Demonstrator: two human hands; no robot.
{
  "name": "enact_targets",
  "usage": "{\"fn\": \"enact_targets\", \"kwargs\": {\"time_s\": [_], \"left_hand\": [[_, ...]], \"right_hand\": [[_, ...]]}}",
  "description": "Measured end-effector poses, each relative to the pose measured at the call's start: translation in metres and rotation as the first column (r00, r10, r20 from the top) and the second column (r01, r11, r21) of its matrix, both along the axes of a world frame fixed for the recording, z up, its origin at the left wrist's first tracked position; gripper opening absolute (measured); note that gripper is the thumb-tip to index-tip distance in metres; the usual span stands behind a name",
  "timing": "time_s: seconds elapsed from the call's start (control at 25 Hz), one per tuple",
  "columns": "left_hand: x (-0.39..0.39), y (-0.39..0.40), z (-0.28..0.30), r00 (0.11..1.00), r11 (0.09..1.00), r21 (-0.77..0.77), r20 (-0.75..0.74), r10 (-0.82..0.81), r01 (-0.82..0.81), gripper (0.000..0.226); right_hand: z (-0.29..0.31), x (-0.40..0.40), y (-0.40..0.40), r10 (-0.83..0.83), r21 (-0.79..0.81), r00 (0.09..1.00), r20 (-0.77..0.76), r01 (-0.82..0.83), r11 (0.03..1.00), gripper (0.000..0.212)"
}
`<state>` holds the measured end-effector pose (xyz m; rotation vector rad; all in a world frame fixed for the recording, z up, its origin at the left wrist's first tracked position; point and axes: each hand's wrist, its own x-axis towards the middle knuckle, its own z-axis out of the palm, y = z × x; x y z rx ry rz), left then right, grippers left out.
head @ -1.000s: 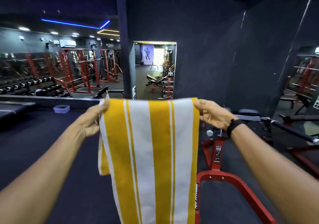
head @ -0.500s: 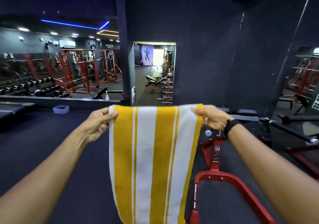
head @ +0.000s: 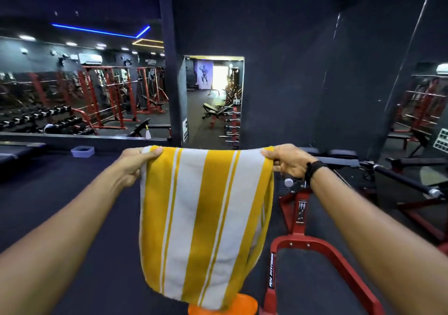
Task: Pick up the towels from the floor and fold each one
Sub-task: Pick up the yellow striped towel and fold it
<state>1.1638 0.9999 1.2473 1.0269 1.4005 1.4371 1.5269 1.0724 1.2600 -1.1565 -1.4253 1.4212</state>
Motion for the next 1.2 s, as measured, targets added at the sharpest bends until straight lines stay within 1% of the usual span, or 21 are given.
{"fn": "enact_targets", "kwargs": {"time_s": [0.04,0.08,0.12,0.16,0.2,0.32,0.44,0.56,0.6,0.64,0.72,0.76,0.88,0.96,1.0,1.04,1.12,1.16,1.2], "left_hand": [[-0.001,0.002,0.005,0.998,0.999,0.031,0.069,-0.014,0.012,0.013],[-0.004,0.005,0.011,0.993,0.998,0.056,0.111,-0.035,0.029,0.014],[-0.004,0.004,0.017,0.992,0.998,0.051,0.116,-0.044,0.039,0.014],[-0.003,0.004,0.02,0.995,0.999,0.033,0.1,-0.02,0.017,0.01],[0.0,0.004,0.023,0.994,0.999,0.033,0.108,0.02,-0.023,0.007],[0.005,0.006,0.023,0.98,0.991,0.102,0.186,0.069,-0.09,0.01],[0.001,0.007,0.023,0.982,0.98,0.146,0.148,0.113,-0.135,0.008],[-0.003,0.008,0.027,0.988,0.97,0.191,0.054,0.144,-0.152,0.005],[-0.004,0.006,0.027,0.991,0.971,0.199,0.035,0.128,-0.133,0.01],[-0.006,0.005,0.028,0.995,0.974,0.204,0.023,0.098,-0.101,0.022],[-0.009,0.001,0.03,0.998,0.976,0.206,0.002,0.069,-0.068,0.045],[-0.01,-0.001,0.032,0.997,0.975,0.209,-0.013,0.075,-0.071,0.053],[-0.006,-0.003,0.035,0.992,0.958,0.269,-0.039,0.117,-0.102,0.063],[-0.008,-0.003,0.036,0.989,0.95,0.3,-0.087,0.117,-0.086,0.063],[-0.009,-0.003,0.036,0.99,0.952,0.302,-0.109,0.094,-0.057,0.059],[-0.01,-0.005,0.036,0.988,0.954,0.3,-0.138,0.063,-0.019,0.052],[-0.013,-0.005,0.035,0.953,0.956,0.29,-0.297,0.053,0.037,0.037],[-0.015,-0.003,0.034,0.903,0.959,0.282,-0.42,0.092,0.033,0.032],[-0.018,0.0,0.033,0.827,0.961,0.277,-0.543,0.144,0.014,0.03]], "right_hand": [[0.007,-0.003,-0.001,0.028,0.017,0.997,-0.067,-0.027,0.999,0.008],[0.014,-0.006,-0.003,0.075,0.047,0.995,-0.071,-0.071,0.996,0.009],[0.019,-0.01,-0.006,0.107,0.066,0.994,-0.009,-0.106,0.992,0.007],[0.021,-0.014,-0.01,0.103,0.077,0.993,0.056,-0.107,0.991,0.005],[0.022,-0.018,-0.01,0.073,0.096,0.994,0.081,-0.081,0.992,0.006],[0.024,-0.025,-0.007,-0.053,0.14,0.999,0.003,0.052,0.989,0.008],[0.033,-0.023,-0.008,-0.089,0.116,0.994,-0.064,0.096,0.989,0.016],[0.037,-0.021,-0.01,0.04,0.145,0.99,-0.139,-0.02,0.989,0.023],[0.036,-0.019,-0.01,0.086,0.171,0.987,-0.135,-0.063,0.983,0.028],[0.035,-0.017,-0.01,0.102,0.193,0.987,-0.124,-0.077,0.978,0.032],[0.033,-0.015,-0.009,0.054,0.217,0.993,-0.106,-0.03,0.976,0.036],[0.031,-0.015,-0.008,0.021,0.219,0.994,-0.105,0.003,0.976,0.037],[0.026,-0.016,-0.006,-0.029,0.237,0.992,-0.122,0.057,0.97,0.046],[0.025,-0.014,-0.003,-0.061,0.265,0.991,-0.117,0.09,0.96,0.056],[0.024,-0.013,-0.002,-0.077,0.294,0.993,-0.091,0.101,0.95,0.058],[0.023,-0.012,0.001,-0.104,0.339,0.994,-0.043,0.112,0.934,0.055],[0.017,-0.009,0.005,-0.232,0.486,0.966,0.118,0.147,0.861,0.04],[0.014,-0.009,0.005,-0.307,0.564,0.933,0.187,0.154,0.811,0.03],[0.012,-0.01,0.003,-0.362,0.623,0.905,0.225,0.152,0.767,0.024]]}}
